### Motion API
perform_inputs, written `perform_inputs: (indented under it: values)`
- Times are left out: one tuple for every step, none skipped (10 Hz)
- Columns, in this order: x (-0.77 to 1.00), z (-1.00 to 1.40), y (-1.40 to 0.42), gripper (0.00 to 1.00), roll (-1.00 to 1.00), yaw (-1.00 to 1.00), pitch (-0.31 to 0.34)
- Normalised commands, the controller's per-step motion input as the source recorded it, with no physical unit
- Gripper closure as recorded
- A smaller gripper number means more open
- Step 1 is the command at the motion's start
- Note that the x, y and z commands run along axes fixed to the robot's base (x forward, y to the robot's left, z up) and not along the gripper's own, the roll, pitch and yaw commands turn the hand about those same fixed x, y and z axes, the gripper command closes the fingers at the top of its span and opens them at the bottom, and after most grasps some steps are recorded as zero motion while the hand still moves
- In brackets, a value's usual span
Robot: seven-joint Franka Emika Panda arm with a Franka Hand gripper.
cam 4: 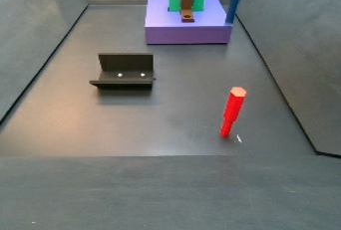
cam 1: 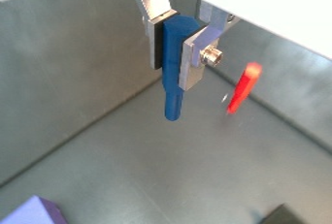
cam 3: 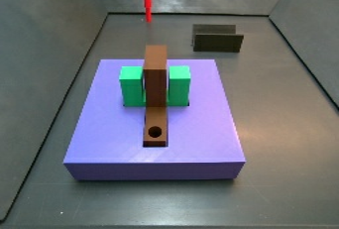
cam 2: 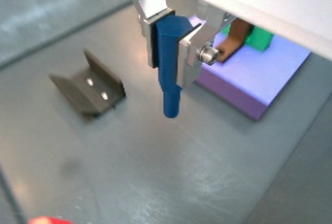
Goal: Pick up the blue object. Move up. Move to above the board. Insert the blue object.
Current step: Move to above the board.
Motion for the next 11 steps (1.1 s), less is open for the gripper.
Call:
perform_inputs:
  values:
    - [0.08,1.4,0.0,1.0,-0.05,0.0,0.074]
    - [0.05,0.76,0.0,1.0,-0.06,0.0,0.087]
    - [0.02,0.3,0.0,1.0,-0.05,0.0,0.049]
    - [0.43,0.23,-1.4,1.0,0.03,-0.23,0.339]
    - [0.42,0.22,-1.4,1.0,0.03,-0.23,0.352]
    - [0.45,0.22,-1.4,1.0,0.09,-0.08,0.346]
    - [0.49,0.22,-1.4,1.0,0.02,-0.05,0.303]
    - [0.5,0.22,-1.4,1.0,0.0,-0.03,0.267]
    - [0.5,0.23,-1.4,1.0,0.03,0.0,0.185]
    - [0.52,0.23,-1.4,1.0,0.02,0.01,0.16]
    - [0.41,0.16,-0.98,1.0,0.03,0.01,0.134]
